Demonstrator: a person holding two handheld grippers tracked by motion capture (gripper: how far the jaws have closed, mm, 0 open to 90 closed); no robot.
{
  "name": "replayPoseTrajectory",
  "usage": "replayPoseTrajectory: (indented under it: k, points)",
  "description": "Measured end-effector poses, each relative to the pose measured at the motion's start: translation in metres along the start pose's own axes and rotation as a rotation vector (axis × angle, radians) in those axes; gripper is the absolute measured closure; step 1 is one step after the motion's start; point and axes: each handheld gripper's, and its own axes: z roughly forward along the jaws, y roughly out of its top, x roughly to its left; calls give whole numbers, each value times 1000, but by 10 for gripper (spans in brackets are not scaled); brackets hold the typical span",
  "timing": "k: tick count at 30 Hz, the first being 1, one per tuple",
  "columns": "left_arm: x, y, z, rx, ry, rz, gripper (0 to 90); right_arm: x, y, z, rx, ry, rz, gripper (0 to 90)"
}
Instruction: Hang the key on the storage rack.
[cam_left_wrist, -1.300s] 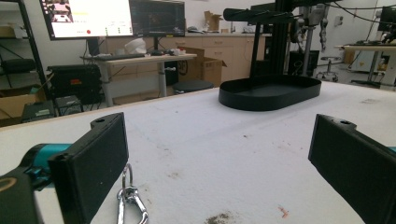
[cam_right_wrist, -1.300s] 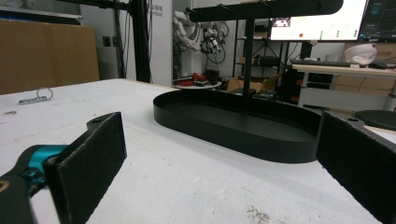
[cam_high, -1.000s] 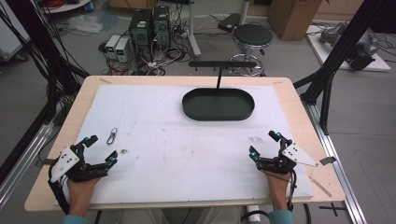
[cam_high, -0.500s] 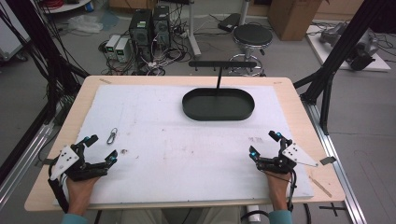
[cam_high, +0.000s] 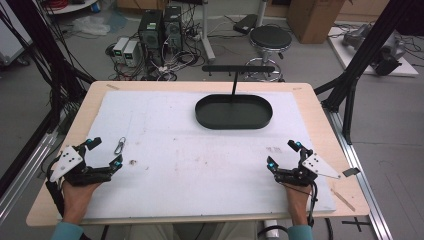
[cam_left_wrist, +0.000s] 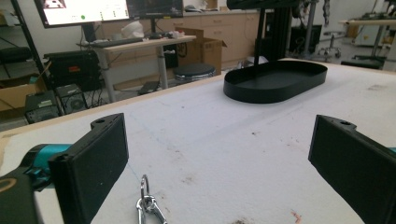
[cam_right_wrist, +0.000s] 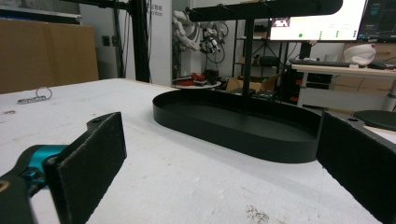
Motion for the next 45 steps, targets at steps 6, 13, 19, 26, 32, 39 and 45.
replayPoseTrajectory:
  k: [6,13,19,26,32,39,45]
  points:
    - [5,18,6,61,-10,12,54,0,0,0,0,0,-1,15]
    - [15,42,20,171,3,20,53,0,0,0,-1,1,0,16]
    - [23,52,31,267,21,36,54,0,0,0,1,-1,5,15]
    - [31,59,42,344,23,29,54,0,0,0,0,0,2,15]
    - [38,65,54,411,41,29,54,0,0,0,0,-1,3,16]
    - [48,66,65,513,43,32,80,0,0,0,1,-2,1,15]
    - [55,61,74,559,44,3,81,0,0,0,-1,-2,4,16]
